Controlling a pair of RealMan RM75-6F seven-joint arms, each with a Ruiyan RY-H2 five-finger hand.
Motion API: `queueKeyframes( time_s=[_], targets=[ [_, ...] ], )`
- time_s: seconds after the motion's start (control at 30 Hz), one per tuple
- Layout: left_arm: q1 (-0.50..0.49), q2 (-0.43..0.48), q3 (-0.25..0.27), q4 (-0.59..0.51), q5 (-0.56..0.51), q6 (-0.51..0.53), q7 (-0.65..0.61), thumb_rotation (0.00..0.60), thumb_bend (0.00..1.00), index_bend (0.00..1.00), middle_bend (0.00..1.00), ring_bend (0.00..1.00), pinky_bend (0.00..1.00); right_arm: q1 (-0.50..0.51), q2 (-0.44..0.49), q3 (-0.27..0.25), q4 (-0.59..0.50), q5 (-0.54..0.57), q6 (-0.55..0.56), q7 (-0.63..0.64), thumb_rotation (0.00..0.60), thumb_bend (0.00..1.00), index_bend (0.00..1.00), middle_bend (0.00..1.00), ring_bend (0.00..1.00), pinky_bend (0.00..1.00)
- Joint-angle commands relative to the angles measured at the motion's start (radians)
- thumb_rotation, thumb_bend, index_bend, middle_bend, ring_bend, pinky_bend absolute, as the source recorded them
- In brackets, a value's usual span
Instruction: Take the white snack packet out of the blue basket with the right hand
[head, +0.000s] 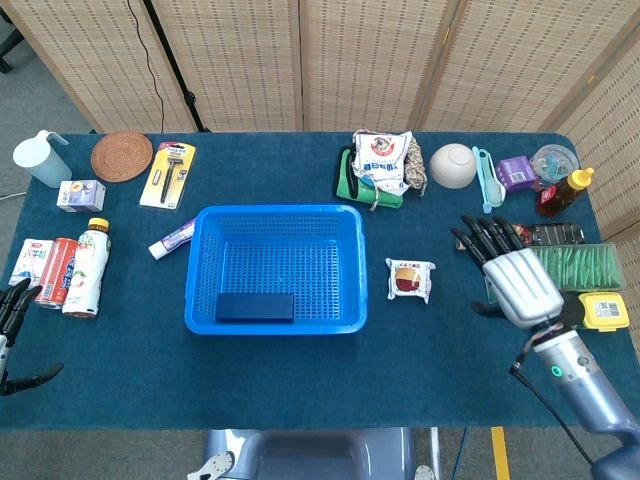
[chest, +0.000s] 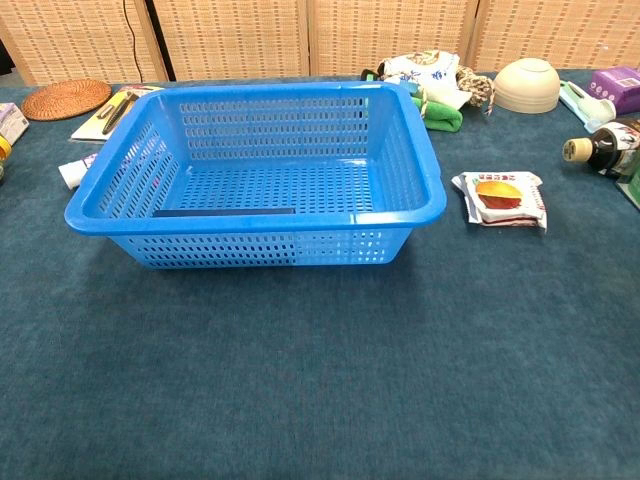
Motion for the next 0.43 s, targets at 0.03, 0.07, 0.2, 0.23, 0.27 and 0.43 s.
queueKeyframes(
  time_s=[0.03, 0.07, 0.2, 0.23, 0.27, 0.43],
  targets=[
    [0.009, 0.001, 0.007, 0.011, 0.01, 0.013, -0.011, 0.6, 0.06, 0.0, 0.0, 0.0, 0.0, -0.149, -0.078, -0.047, 0.116, -0.122, 0.168, 0.084, 0.6, 0.0, 0.0, 0.0, 0.0, 0.0],
    [0.012, 0.001, 0.009, 0.015, 0.013, 0.017, -0.015, 0.6, 0.06, 0.0, 0.0, 0.0, 0.0, -0.171, -0.094, -0.052, 0.138, -0.13, 0.19, 0.088, 0.6, 0.0, 0.0, 0.0, 0.0, 0.0],
    [0.018, 0.003, 0.014, 0.026, 0.021, 0.025, -0.027, 0.6, 0.06, 0.0, 0.0, 0.0, 0.0, -0.236, -0.142, -0.065, 0.197, -0.133, 0.239, 0.098, 0.6, 0.0, 0.0, 0.0, 0.0, 0.0],
    [0.02, 0.002, 0.016, 0.03, 0.025, 0.028, -0.029, 0.6, 0.06, 0.0, 0.0, 0.0, 0.0, -0.257, -0.159, -0.068, 0.213, -0.131, 0.253, 0.104, 0.6, 0.0, 0.0, 0.0, 0.0, 0.0],
    [0.021, 0.002, 0.018, 0.033, 0.027, 0.028, -0.028, 0.6, 0.06, 0.0, 0.0, 0.0, 0.0, -0.274, -0.172, -0.07, 0.225, -0.127, 0.262, 0.11, 0.6, 0.0, 0.0, 0.0, 0.0, 0.0],
    [0.02, 0.008, 0.022, 0.041, 0.03, 0.021, -0.043, 0.6, 0.03, 0.0, 0.0, 0.0, 0.0, -0.317, -0.214, -0.064, 0.259, -0.128, 0.282, 0.139, 0.6, 0.0, 0.0, 0.0, 0.0, 0.0]
  ],
)
